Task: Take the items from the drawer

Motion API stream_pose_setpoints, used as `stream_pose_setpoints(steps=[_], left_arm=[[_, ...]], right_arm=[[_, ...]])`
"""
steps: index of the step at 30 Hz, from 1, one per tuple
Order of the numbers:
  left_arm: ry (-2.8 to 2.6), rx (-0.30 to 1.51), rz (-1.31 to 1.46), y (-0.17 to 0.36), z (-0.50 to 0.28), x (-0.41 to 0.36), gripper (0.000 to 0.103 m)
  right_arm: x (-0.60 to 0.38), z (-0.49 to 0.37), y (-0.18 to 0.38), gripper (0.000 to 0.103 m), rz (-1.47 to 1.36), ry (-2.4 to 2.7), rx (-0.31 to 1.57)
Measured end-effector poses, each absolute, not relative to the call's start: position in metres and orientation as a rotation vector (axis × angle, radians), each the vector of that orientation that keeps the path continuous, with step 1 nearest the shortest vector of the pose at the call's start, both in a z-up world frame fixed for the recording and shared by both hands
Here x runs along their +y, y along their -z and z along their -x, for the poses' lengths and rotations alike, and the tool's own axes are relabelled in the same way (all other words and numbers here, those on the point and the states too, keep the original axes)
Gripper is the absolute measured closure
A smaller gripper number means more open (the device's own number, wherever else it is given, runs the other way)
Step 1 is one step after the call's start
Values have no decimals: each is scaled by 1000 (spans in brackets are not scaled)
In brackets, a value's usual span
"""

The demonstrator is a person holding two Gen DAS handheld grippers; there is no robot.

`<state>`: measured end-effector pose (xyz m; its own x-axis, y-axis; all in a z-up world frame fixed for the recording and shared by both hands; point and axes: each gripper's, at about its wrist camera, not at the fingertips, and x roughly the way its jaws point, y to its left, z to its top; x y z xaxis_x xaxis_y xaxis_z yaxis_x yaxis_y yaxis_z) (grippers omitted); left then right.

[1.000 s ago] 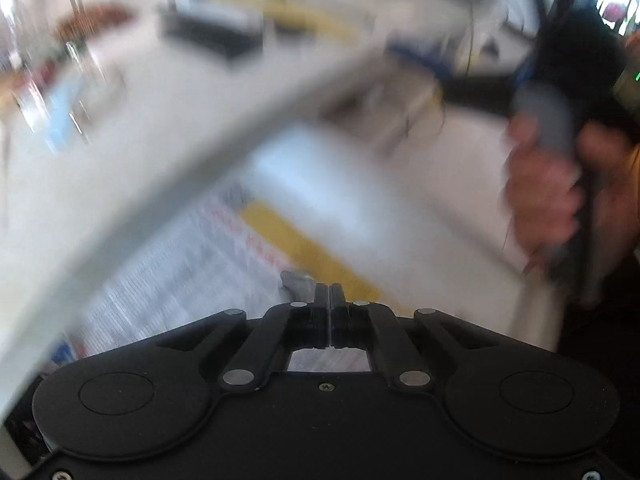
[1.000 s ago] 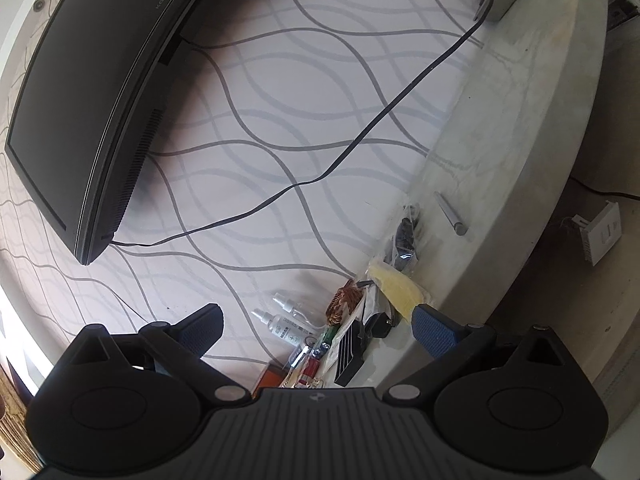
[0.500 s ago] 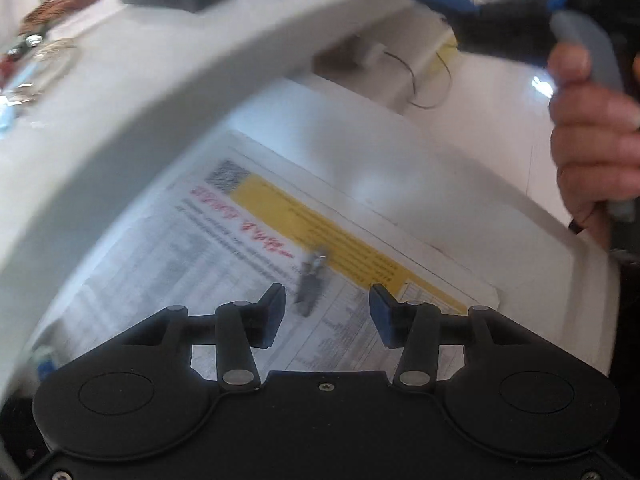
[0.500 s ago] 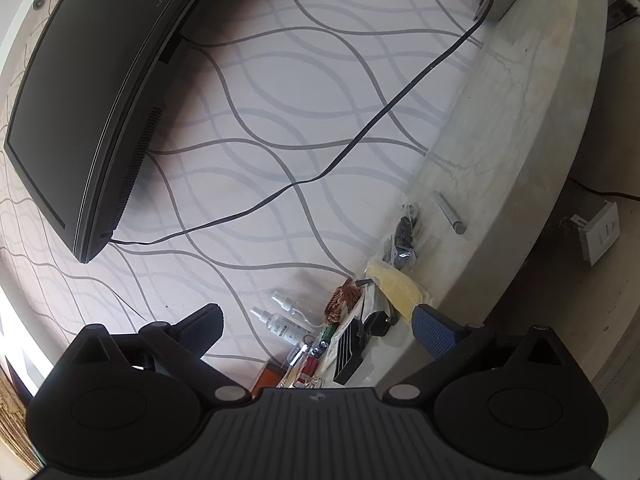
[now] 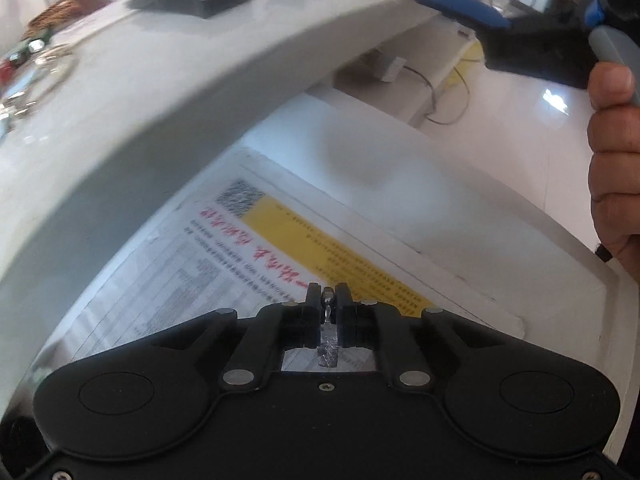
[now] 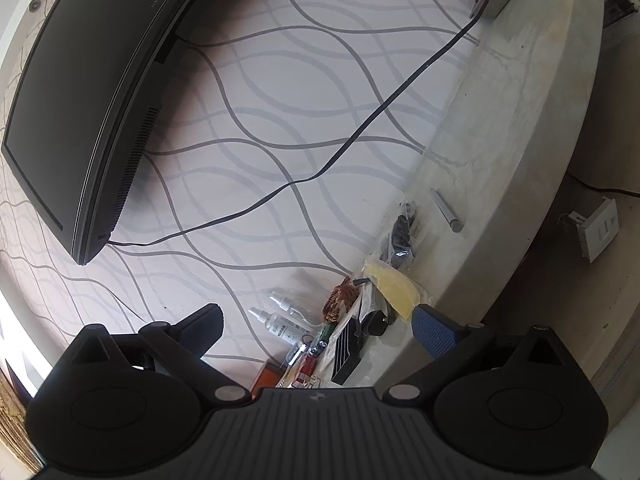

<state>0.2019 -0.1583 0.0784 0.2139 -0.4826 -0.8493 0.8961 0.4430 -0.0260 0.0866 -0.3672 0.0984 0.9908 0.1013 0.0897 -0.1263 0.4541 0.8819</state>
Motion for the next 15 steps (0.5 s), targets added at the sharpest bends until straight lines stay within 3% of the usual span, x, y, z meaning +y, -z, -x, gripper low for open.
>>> stream_pose_setpoints(steps=[6, 11, 15], left_arm=[[1105, 879, -346, -146, -191, -125, 97], [1094, 716, -236, -209, -199, -112, 97], [1019, 690, -206, -209, -237, -135, 97]], right_arm=[[-368, -88, -98, 0, -1092, -130, -25], [-367, -89, -97, 0, -1092, -133, -22], [-366, -88, -98, 0, -1082, -144, -19]])
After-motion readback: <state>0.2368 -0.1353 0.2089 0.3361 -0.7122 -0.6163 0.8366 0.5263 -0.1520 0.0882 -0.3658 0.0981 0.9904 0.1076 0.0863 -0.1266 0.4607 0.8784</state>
